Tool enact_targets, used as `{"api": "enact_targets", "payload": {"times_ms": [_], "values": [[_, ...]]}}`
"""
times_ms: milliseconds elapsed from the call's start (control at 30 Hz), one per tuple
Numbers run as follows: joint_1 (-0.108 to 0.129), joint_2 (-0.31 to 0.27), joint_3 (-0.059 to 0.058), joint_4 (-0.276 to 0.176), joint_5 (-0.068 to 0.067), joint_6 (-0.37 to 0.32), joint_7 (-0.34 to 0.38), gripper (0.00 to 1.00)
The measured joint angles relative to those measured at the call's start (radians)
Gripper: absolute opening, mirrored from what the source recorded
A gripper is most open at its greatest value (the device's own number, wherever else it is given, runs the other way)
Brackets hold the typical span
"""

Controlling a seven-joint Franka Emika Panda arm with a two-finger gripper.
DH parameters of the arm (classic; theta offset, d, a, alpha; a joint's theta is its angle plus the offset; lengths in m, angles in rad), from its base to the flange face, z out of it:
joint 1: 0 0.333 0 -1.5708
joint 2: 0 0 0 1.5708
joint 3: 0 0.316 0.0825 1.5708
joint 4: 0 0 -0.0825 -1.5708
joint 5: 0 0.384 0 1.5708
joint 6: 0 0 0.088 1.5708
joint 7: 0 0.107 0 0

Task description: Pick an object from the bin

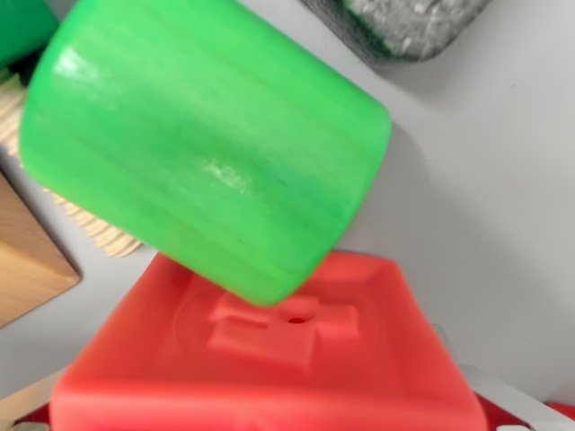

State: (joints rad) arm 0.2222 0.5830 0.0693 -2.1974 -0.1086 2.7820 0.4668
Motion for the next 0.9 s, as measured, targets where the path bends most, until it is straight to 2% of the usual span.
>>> {"api": "enact_targets", "payload": {"times_ms": [567,900], "values": [[-0.014,-0.106,0.017,-0.029,0.008,-0.076,-0.006,0.00],[-0.022,-0.194,0.030,-0.044,0.026,-0.149,-0.018,0.00]]}}
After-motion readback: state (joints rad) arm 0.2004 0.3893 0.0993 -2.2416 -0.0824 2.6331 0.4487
